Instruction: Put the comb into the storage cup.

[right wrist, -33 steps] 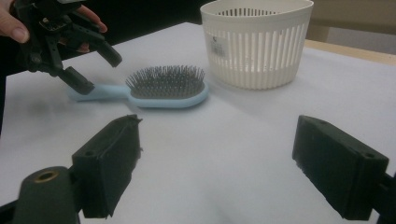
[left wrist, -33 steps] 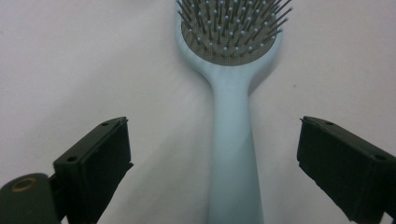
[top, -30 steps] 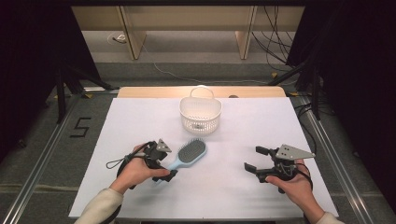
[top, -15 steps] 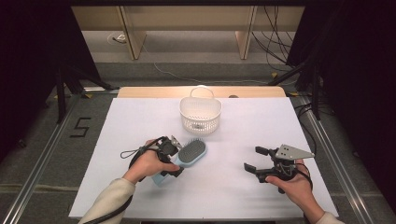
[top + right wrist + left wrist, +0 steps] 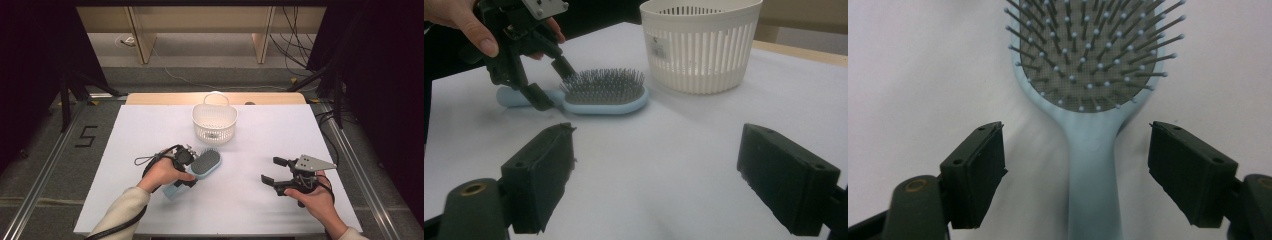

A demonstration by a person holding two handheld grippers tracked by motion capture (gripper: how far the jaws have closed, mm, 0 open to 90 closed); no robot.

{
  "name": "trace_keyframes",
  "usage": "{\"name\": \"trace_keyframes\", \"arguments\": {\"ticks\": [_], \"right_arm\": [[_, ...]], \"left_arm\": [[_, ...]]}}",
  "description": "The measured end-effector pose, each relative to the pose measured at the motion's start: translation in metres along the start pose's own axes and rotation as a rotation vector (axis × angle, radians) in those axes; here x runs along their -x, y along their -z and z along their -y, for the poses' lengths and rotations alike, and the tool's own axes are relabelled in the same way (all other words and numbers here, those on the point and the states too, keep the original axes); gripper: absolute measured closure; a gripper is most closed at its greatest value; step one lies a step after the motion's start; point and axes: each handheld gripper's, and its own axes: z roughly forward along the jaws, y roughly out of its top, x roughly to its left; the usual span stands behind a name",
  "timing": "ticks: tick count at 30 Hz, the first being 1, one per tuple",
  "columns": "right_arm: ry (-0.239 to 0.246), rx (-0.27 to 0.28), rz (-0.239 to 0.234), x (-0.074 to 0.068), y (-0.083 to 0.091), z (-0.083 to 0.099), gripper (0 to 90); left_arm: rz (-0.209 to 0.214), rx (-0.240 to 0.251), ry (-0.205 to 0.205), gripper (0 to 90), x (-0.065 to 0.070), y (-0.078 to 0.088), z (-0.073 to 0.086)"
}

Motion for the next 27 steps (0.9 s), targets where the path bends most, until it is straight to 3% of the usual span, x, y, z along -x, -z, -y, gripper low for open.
{"name": "trace_keyframes", "arguments": {"ticks": [15, 27], "right_arm": [[0.002, -0.013, -0.003, -0.0005, -0.0014, 0.0006, 16.2], [0.001, -0.023, -0.009, -0.0012, -0.0025, 0.0013, 16.2]], "left_arm": [[0.004, -0.033, 0.018, 33.7, -0.0030, -0.0054, -0.0026], [0.028, -0.075, 0.009, 44.4, -0.0007, -0.0054, -0.0090]]}}
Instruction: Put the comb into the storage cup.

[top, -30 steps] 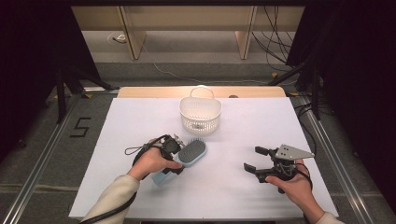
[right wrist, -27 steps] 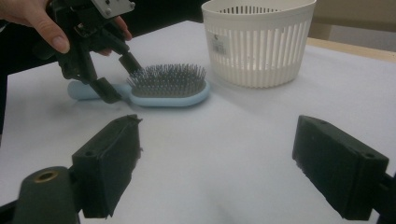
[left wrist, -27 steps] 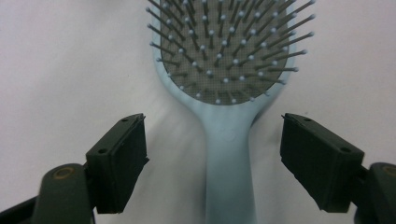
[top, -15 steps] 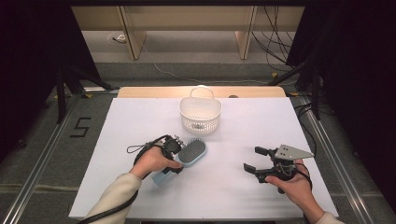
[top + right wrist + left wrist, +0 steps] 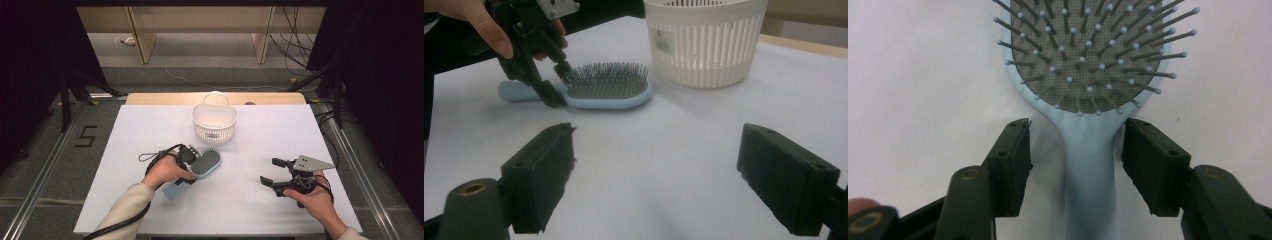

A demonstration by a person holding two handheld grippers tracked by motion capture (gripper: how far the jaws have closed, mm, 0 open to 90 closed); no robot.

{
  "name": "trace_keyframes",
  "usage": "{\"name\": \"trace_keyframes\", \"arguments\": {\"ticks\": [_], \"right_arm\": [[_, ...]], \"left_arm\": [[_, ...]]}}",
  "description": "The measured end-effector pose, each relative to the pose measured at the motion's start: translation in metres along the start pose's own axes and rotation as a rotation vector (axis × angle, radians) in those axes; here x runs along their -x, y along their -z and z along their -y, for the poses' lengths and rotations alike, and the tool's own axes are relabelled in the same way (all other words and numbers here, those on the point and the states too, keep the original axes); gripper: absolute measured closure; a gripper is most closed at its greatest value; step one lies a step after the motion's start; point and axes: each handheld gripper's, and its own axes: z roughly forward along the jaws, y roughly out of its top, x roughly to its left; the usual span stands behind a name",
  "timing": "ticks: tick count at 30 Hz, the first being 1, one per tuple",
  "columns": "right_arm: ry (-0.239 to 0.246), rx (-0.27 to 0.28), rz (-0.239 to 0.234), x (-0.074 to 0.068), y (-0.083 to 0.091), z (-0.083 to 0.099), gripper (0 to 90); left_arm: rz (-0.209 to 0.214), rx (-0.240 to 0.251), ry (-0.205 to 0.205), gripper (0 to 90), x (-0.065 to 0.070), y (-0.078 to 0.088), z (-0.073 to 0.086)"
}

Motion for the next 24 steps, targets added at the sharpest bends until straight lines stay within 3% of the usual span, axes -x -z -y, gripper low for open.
{"name": "trace_keyframes", "arguments": {"ticks": [10, 24], "right_arm": [[-0.002, -0.009, -0.003, -0.0002, -0.0012, 0.0010, 16.2], [-0.003, -0.012, 0.003, 0.0006, -0.0012, 0.0015, 16.2]], "left_arm": [[0.006, -0.027, -0.006, 49.2, 0.0006, 0.0001, -0.0048], [0.005, -0.055, 0.020, 58.7, 0.0031, 0.0008, -0.0085]]}}
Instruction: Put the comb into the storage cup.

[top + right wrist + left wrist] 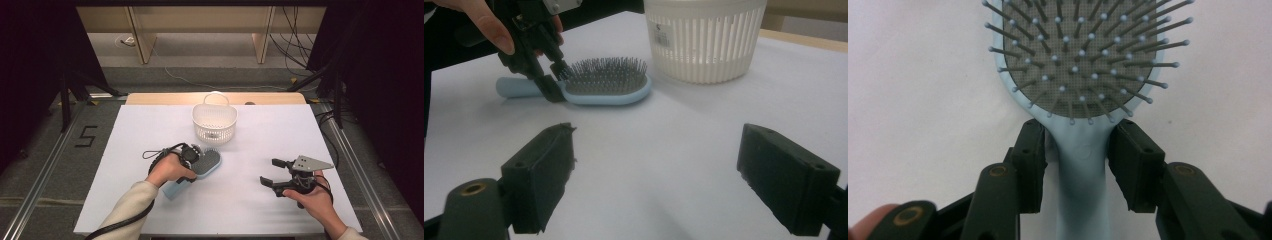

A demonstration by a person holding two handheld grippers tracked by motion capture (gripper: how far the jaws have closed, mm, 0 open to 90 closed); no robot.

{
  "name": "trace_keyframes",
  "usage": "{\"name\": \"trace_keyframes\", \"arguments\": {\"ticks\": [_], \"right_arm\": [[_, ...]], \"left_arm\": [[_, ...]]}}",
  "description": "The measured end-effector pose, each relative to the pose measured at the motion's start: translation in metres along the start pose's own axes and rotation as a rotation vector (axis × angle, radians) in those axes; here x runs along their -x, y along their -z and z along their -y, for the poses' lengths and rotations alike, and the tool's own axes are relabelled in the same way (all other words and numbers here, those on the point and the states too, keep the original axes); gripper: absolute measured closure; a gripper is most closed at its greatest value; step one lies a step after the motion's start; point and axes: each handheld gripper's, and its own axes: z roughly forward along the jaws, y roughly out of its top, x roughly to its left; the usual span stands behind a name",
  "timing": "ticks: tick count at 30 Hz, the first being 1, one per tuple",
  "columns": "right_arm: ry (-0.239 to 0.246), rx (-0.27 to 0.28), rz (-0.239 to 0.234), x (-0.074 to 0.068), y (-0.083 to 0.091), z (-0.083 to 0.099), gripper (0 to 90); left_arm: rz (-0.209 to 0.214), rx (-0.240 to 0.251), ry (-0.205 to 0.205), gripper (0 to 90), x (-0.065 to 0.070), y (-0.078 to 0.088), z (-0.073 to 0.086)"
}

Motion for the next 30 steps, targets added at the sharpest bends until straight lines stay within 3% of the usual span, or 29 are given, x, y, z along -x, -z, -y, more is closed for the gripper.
{"name": "trace_keyframes", "arguments": {"ticks": [3, 5, 30], "right_arm": [[-0.003, -0.003, 0.000, 0.0001, 0.0000, 0.0003, 16.2], [-0.003, -0.003, 0.000, 0.0002, -0.0001, 0.0004, 16.2], [-0.001, -0.004, -0.002, 0.0004, 0.0000, 0.0005, 16.2]], "left_arm": [[-0.002, -0.004, 0.014, 61.7, 0.0008, 0.0002, -0.0003], [0.000, -0.006, 0.023, 68.2, 0.0013, 0.0005, -0.0003], [-0.010, 0.008, 0.037, 69.6, 0.0027, 0.0006, 0.0016]]}}
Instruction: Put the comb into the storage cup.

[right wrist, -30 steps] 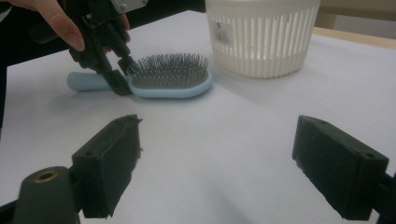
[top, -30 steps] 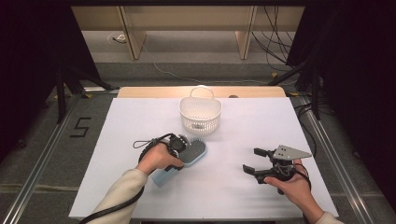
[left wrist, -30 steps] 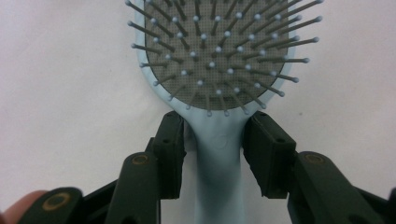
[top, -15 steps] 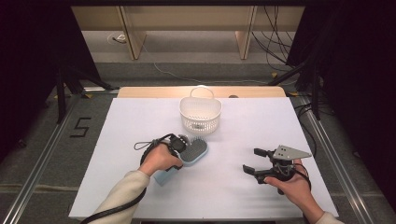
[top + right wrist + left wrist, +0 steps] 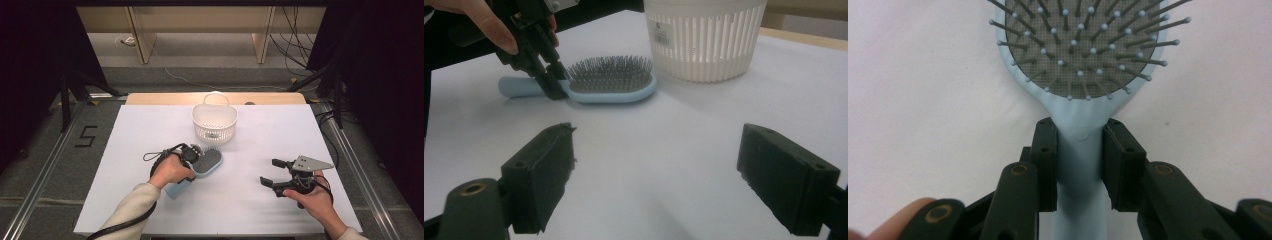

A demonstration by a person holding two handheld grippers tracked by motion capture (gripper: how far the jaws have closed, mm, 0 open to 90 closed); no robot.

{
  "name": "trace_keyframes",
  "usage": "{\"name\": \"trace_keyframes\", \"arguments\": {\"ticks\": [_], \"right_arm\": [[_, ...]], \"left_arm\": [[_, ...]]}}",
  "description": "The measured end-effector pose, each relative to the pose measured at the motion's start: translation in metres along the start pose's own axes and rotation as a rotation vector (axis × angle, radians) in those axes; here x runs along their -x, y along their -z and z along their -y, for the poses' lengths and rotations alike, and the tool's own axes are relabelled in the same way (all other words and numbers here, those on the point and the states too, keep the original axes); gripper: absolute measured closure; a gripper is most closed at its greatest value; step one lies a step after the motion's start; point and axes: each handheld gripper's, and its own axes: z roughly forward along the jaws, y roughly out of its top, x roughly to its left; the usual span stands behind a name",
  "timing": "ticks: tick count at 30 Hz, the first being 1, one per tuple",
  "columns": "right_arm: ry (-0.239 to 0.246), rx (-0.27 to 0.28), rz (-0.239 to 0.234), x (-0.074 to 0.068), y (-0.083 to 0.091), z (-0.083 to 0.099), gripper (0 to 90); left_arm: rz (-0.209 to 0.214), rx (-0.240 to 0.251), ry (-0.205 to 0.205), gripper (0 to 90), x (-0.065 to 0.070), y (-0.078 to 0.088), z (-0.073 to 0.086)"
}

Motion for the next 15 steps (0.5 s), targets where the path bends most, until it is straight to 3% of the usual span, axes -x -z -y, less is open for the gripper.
{"name": "trace_keyframes", "arguments": {"ticks": [10, 15], "right_arm": [[-0.001, 0.000, 0.000, 0.0002, 0.0003, 0.0001, 16.2], [-0.004, 0.001, 0.000, 0.0002, 0.0003, 0.0001, 16.2]], "left_arm": [[-0.006, 0.016, -0.033, 69.6, 0.0011, 0.0006, 0.0022], [-0.010, 0.029, -0.070, 69.6, 0.0030, 0.0013, 0.0038]]}}
